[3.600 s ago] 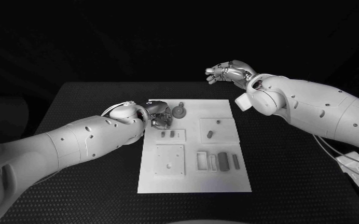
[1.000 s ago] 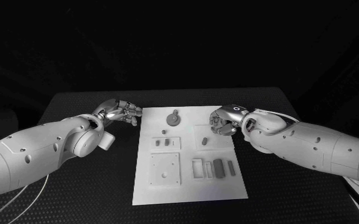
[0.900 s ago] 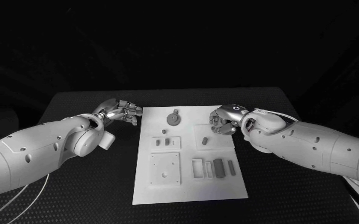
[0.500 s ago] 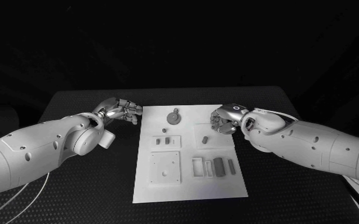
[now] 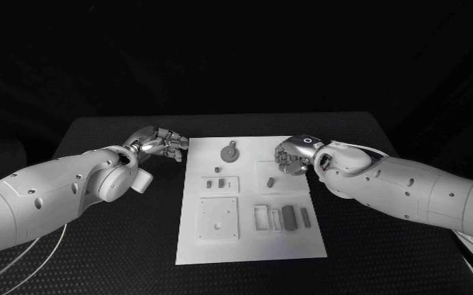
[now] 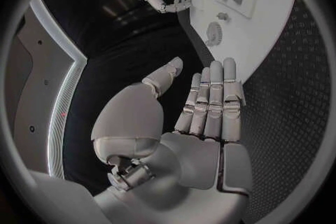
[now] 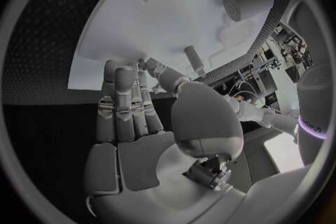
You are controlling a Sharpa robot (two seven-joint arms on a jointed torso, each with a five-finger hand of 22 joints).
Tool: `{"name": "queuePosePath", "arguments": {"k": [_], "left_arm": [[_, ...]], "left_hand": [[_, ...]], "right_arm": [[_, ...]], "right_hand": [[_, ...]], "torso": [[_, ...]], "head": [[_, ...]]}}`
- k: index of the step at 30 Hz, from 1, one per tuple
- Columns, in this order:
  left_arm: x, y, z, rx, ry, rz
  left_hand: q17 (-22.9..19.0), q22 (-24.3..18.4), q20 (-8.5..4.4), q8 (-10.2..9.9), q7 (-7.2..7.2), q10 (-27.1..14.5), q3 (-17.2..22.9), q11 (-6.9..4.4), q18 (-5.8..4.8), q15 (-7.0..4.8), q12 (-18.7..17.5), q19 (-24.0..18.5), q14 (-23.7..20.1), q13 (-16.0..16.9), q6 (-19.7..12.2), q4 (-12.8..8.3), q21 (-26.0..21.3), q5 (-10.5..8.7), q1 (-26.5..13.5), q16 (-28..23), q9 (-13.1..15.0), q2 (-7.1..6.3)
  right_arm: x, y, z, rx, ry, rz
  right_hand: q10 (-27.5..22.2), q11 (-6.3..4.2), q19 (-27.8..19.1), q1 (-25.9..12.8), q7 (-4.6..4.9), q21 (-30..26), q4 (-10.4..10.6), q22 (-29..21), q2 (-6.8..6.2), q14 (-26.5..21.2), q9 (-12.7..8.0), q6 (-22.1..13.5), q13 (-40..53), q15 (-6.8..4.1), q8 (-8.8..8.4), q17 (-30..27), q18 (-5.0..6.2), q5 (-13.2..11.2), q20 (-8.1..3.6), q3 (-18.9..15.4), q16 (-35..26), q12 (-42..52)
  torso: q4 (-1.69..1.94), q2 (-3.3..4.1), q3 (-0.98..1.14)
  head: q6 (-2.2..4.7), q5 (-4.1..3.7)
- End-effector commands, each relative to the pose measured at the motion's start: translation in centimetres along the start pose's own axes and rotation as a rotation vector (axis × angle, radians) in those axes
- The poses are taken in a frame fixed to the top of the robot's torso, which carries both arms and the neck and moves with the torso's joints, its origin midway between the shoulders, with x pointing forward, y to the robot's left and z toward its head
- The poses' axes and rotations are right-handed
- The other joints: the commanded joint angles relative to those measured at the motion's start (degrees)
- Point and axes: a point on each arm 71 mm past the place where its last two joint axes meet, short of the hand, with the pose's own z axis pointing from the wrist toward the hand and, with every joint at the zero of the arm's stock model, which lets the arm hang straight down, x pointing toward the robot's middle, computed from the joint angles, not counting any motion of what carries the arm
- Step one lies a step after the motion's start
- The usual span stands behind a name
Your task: Assemble the parts on the task board
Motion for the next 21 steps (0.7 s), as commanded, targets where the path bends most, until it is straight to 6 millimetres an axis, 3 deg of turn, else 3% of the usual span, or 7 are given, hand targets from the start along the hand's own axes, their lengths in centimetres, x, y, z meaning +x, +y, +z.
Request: {"name": "queuePosePath", "arguments": {"k": [1,6,9,14,21], "left_arm": [[0.09,-0.15,0.01,0.009,0.012,-0.011],[0.11,-0.14,0.02,0.008,0.015,-0.011],[0.16,-0.16,0.03,0.008,0.017,-0.012],[0.14,-0.14,0.04,0.007,0.016,-0.012],[0.11,-0.14,0.03,0.007,0.014,-0.011]], "left_hand": [[0.1,-0.1,0.19,0.0,0.22,-0.1,-0.3,0.35,1.07,0.25,0.0,0.2,0.1,-0.1,-0.1,0.0,-0.4,-0.15,-0.6,-0.4,-0.1,-0.05],[0.1,-0.1,0.20,0.0,0.23,-0.1,-0.3,0.36,1.07,0.26,0.0,0.2,0.1,-0.1,-0.1,0.0,-0.4,-0.15,-0.6,-0.4,-0.1,-0.03],[0.1,-0.1,0.21,0.0,0.24,-0.1,-0.3,0.37,1.07,0.26,0.0,0.2,0.1,-0.2,-0.2,0.0,-0.4,-0.15,-0.6,-0.4,-0.1,-0.02],[0.2,-0.1,0.21,0.0,0.24,-0.1,-0.3,0.37,1.08,0.26,0.0,0.2,0.2,-0.2,-0.2,0.0,-0.4,-0.15,-0.5,-0.5,-0.1,0.03],[0.2,-0.2,0.21,0.0,0.24,-0.1,-0.3,0.37,1.08,0.26,0.0,0.3,0.2,-0.2,-0.2,0.0,-0.5,-0.14,-0.5,-0.5,-0.1,0.08]], "right_arm": [[1.84,0.42,-0.22,-0.008,0.077,-0.011],[1.89,0.41,-0.19,-0.005,0.077,-0.021],[1.90,0.47,-0.15,-0.006,0.076,-0.038],[2.19,0.79,-0.14,-0.012,0.101,-0.083],[2.27,1.11,-0.18,-0.011,0.099,-0.109]], "right_hand": [[0.4,-0.01,0.5,0.0,-0.03,0.3,0.0,0.1,0.11,0.0,0.0,0.6,-0.1,-0.50,0.14,-0.1,0.33,-0.1,-0.04,-0.2,0.4,-0.2],[0.9,-0.12,0.8,-0.1,-0.15,0.6,0.1,0.5,0.56,0.1,0.1,0.9,0.2,-0.62,0.21,-0.2,0.33,-0.1,-0.19,-0.2,0.8,-0.4],[2.1,-0.56,1.4,1.3,-0.60,1.1,-0.1,1.2,1.98,0.6,0.3,2.0,0.8,-1.09,0.67,-0.1,0.33,0.0,-0.63,0.7,1.8,-0.3],[4.4,-1.29,2.8,2.2,-1.31,1.9,0.3,2.1,1.01,1.0,0.6,4.1,2.3,-1.80,1.14,0.2,0.33,0.0,-1.03,6.6,4.3,-0.3],[6.0,-2.06,3.7,2.5,-2.10,3.0,0.1,2.3,0.83,0.8,2.0,5.7,4.0,-2.51,2.12,0.2,0.33,0.0,-1.59,8.0,5.7,-0.2]], "torso": [[0.08,0.03,0.03],[-0.03,0.01,-0.01],[-0.03,0.00,-0.01],[-0.01,-0.01,0.04],[-0.01,-0.01,0.01]], "head": [[-0.26,0.10],[-0.47,0.09],[-0.47,0.06],[-0.63,-0.06],[-0.95,-0.17]]}}
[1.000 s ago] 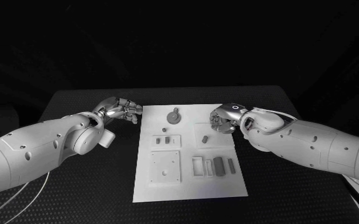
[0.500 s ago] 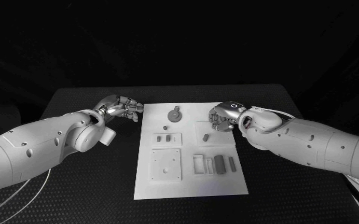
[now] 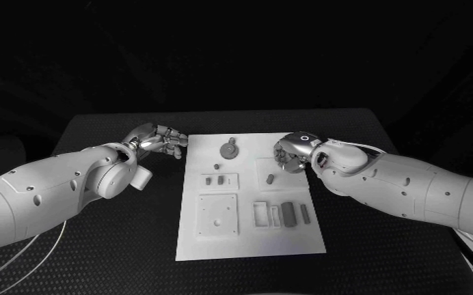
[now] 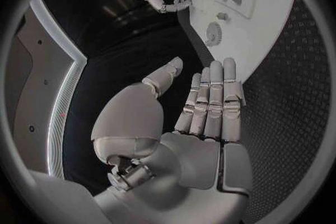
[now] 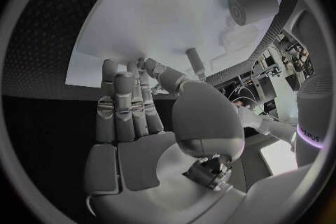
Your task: Assemble the parts on the task board
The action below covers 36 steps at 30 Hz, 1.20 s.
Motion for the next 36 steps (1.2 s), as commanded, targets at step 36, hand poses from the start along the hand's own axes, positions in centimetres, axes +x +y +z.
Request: {"name": "queuePosePath", "arguments": {"k": [36], "left_arm": [[0.0,-0.1,0.1,0.008,0.007,-0.008]], "left_hand": [[0.4,-0.1,0.21,0.1,0.26,-0.2,-0.3,0.43,1.02,0.24,0.1,0.4,0.3,-0.3,-0.3,-0.1,-0.5,-0.12,-0.4,-0.5,-0.1,0.12]], "right_arm": [[-0.7,0.6,-0.7,0.008,-0.029,0.003]], "right_hand": [[2.3,-1.43,1.2,0.8,-0.36,3.4,0.2,1.5,-0.77,-0.5,3.6,0.6,3.2,-1.25,0.78,-1.0,1.20,0.2,-0.71,1.9,1.6,-0.7]], "torso": [[0.05,-0.04,-0.06]], "head": [[0.27,0.00]]}}
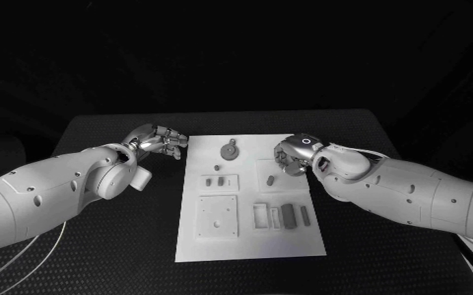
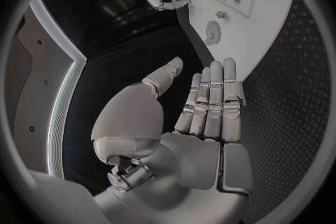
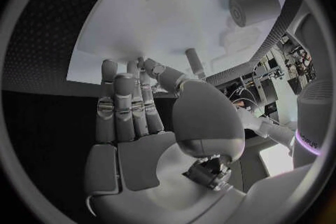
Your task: Assemble the parts on the task board
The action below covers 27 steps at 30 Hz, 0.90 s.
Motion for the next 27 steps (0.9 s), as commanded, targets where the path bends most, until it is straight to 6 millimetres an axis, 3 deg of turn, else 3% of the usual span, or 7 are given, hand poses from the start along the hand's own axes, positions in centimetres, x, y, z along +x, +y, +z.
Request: {"name": "queuePosePath", "arguments": {"k": [1,15,24,27], "left_arm": [[0.1,-0.2,0.1,0.009,0.011,-0.009],[0.1,-0.1,0.1,0.006,0.013,-0.009],[-0.4,0.0,0.0,-0.006,-0.012,-0.060],[-0.4,-0.2,0.0,0.005,-0.017,-0.059]], "left_hand": [[0.1,-0.1,0.00,0.1,0.26,0.0,-0.3,0.23,0.73,0.24,0.1,0.2,0.3,-0.1,-0.3,-0.1,-0.3,-0.12,-0.4,-0.3,-0.1,0.11],[0.2,-0.1,0.01,0.1,0.30,-0.1,-0.4,0.28,0.72,0.26,0.0,0.3,0.4,-0.2,-0.4,-0.1,-0.4,-0.12,-0.5,-0.5,-0.1,0.10],[0.3,-0.1,0.01,0.1,0.31,-0.1,-0.4,0.28,0.72,0.26,0.1,0.3,0.4,-0.3,-0.4,0.0,-0.4,-0.12,-0.5,-0.5,-0.1,0.12],[0.3,-0.2,0.02,0.1,0.29,-0.1,-0.5,0.26,0.72,0.26,0.1,0.3,0.4,-0.3,-0.3,0.0,-0.5,-0.12,-0.6,-0.6,-0.1,0.07]], "right_arm": [[-0.7,0.1,0.1,-0.012,0.008,0.014],[-2.9,0.2,-0.1,-0.027,-0.009,0.098],[-5.1,3.5,-0.3,-0.131,-0.081,0.275],[-5.4,5.4,0.0,-0.178,-0.082,0.287]], "right_hand": [[2.1,-1.62,0.3,0.3,0.05,0.3,-0.3,1.5,-0.25,-0.5,0.2,0.2,1.5,-1.15,0.38,-0.1,0.76,0.2,-0.21,0.8,0.3,-0.1],[2.2,-1.64,0.1,0.0,0.07,0.6,-0.2,1.5,-0.19,-0.6,0.7,0.1,2.0,-1.15,0.33,-0.2,0.76,0.1,-0.19,0.9,0.4,-0.2],[2.1,-1.62,-0.1,-0.2,0.15,0.8,-0.3,1.4,0.10,-0.8,1.2,-0.2,2.4,-1.15,0.17,-0.5,0.76,0.1,-0.17,1.0,0.4,-0.5],[2.1,-1.62,-0.2,-0.3,0.17,0.9,-0.3,1.4,0.16,-0.8,1.3,-0.3,2.5,-1.16,0.13,-0.5,0.76,0.1,-0.17,1.0,0.5,-0.6]], "torso": [[0.05,-0.01,-0.04],[-0.01,0.02,0.00],[-0.06,0.00,-0.08],[0.00,-0.06,-0.04]], "head": [[0.04,0.03],[0.24,0.13],[0.49,2.24],[0.48,3.80]]}}
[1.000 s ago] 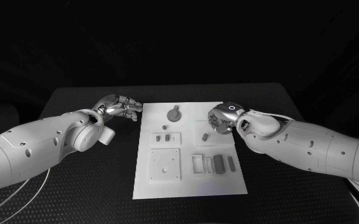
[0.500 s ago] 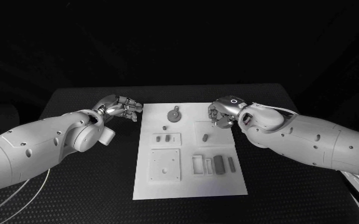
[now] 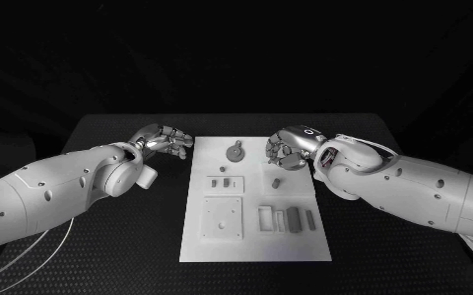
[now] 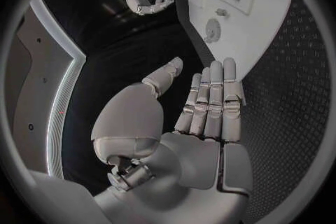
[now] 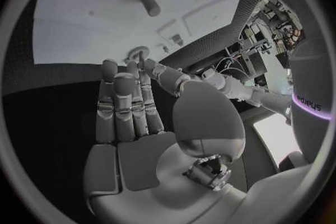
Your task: Assemble the parts on the task board
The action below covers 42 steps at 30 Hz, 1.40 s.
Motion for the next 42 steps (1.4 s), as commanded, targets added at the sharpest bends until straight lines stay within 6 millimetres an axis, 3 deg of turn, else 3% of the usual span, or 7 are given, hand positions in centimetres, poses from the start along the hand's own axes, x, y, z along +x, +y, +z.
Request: {"name": "queuePosePath", "arguments": {"k": [1,7,16,31,42], "left_arm": [[0.0,-0.5,0.0,0.016,-0.005,-0.038],[0.2,-0.9,0.1,0.029,-0.010,-0.036],[0.4,-1.2,0.2,0.048,-0.025,-0.033],[0.6,-1.7,0.5,0.060,-0.028,-0.034],[1.0,-1.9,0.6,0.064,-0.018,-0.035]], "left_hand": [[0.1,-0.1,-0.08,0.1,0.08,0.0,-0.3,0.35,0.69,0.06,0.1,0.4,0.2,-0.1,-0.1,0.1,-0.3,-0.12,-0.6,-0.3,-0.1,0.07],[0.2,-0.1,-0.08,0.2,0.04,0.1,-0.3,0.30,0.70,0.04,0.2,0.5,0.2,-0.1,0.0,0.1,-0.3,-0.11,-0.6,-0.4,-0.1,0.09],[0.3,-0.1,-0.08,0.4,-0.04,0.4,-0.4,0.22,0.69,0.04,0.3,0.5,0.3,-0.1,0.1,0.2,-0.4,-0.11,-0.6,-0.5,0.0,0.07],[0.4,-0.1,-0.06,0.5,-0.12,0.6,-0.4,0.14,0.67,0.06,0.3,0.5,0.2,-0.1,0.3,0.2,-0.6,-0.12,-0.7,-0.7,0.0,-0.01],[0.5,-0.2,-0.05,0.5,-0.12,0.6,-0.4,0.13,0.66,0.08,0.3,0.5,0.2,-0.2,0.3,0.2,-0.7,-0.12,-0.7,-0.8,0.0,-0.03]], "right_arm": [[0.1,2.0,0.5,-0.071,-0.005,0.053],[0.9,4.9,1.5,-0.154,0.002,-0.009],[3.8,7.2,1.9,-0.212,0.049,-0.084],[6.9,9.9,1.4,-0.283,0.130,-0.134],[8.5,10.4,1.5,-0.291,0.162,-0.167]], "right_hand": [[1.8,-1.74,-0.2,0.1,0.18,0.3,-0.1,1.4,0.57,-0.9,0.1,-0.3,2.5,-1.02,0.17,-0.1,0.76,0.2,-0.19,0.5,0.3,0.2],[1.8,-1.73,-0.3,0.1,0.20,0.3,-0.2,1.4,0.61,-1.0,0.3,-0.4,2.6,-1.02,0.13,-0.2,0.76,0.2,-0.19,0.5,0.3,0.1],[1.8,-1.74,-0.3,0.1,0.19,0.5,-0.2,1.4,0.58,-1.0,0.5,-0.4,2.8,-1.03,0.11,-0.2,0.76,0.2,-0.22,0.5,0.3,0.1],[1.9,-1.81,0.2,0.2,0.15,1.6,-0.2,1.5,0.42,-1.0,1.2,-0.4,3.5,-1.10,-0.03,-0.5,0.76,0.1,-0.57,0.5,0.6,-0.2],[1.9,-1.82,0.2,0.2,0.15,1.8,-0.2,1.5,0.40,-0.9,1.4,-0.3,3.6,-1.11,-0.07,-0.5,0.76,0.1,-0.61,0.5,0.6,-0.3]], "torso": [[0.07,-0.07,0.00],[0.09,0.00,-0.09],[0.08,0.04,-0.07],[-0.02,0.02,-0.10],[0.08,0.03,-0.08]], "head": [[-0.01,1.60],[-0.19,3.48],[-0.69,5.14],[-1.76,6.31],[-2.47,7.00]]}}
